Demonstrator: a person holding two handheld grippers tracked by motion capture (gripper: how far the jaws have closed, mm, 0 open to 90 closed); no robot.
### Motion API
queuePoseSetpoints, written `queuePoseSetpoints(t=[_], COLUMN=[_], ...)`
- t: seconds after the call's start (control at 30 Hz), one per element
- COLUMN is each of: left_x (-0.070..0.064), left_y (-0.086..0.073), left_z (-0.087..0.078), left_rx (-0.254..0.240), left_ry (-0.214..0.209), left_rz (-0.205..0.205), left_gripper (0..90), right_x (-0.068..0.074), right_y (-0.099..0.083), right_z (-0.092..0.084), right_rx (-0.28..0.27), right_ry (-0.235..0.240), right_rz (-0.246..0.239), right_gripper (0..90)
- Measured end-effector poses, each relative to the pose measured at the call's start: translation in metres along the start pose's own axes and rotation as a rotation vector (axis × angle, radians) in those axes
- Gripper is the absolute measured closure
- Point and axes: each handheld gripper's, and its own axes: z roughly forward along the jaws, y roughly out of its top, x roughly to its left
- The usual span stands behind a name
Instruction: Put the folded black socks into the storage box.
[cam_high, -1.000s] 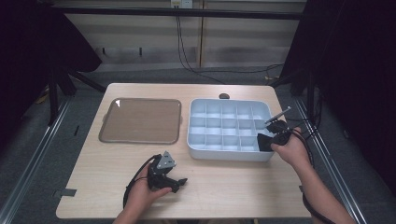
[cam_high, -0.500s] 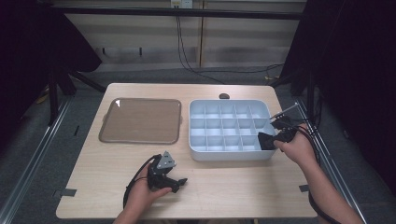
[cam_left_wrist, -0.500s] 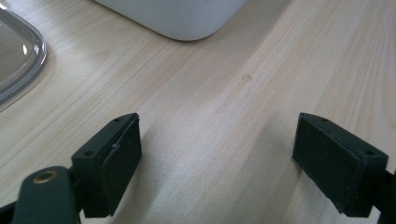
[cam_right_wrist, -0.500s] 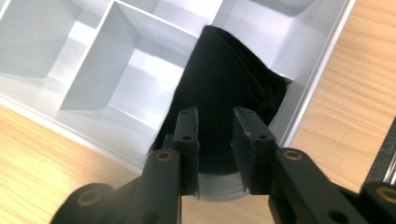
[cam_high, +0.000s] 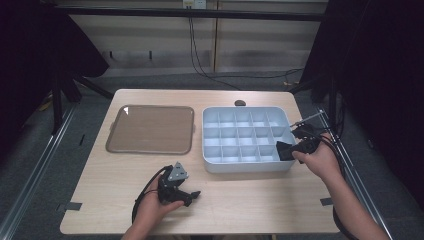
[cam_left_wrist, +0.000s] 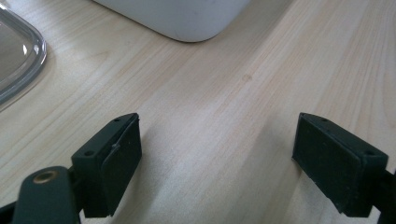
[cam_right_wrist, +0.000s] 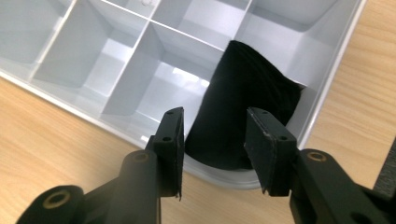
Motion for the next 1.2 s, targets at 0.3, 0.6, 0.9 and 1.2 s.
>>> queuePoseSetpoints(t=[0.3, 0.6, 0.9, 1.2], left_x=[0.000, 0.000, 0.000, 0.000], left_y=[0.000, 0.000, 0.000, 0.000], left_z=[0.000, 0.000, 0.000, 0.000], left_rx=[-0.004, -0.002, -0.002, -0.002], left_ry=[-0.001, 0.000, -0.001, 0.000], left_rz=[0.000, 0.000, 0.000, -0.001], left_gripper=[15.1, 15.1, 15.1, 15.1], right_x=[0.013, 0.027, 0.042, 0.060], right_y=[-0.004, -0.014, -0.027, -0.041], right_z=[-0.008, -0.011, -0.009, -0.002], right_rx=[-0.052, -0.093, -0.135, -0.172], right_ry=[0.038, 0.080, 0.122, 0.168], right_rz=[-0.013, -0.021, -0.048, -0.072], right_gripper=[48.0, 41.6, 38.7, 37.2])
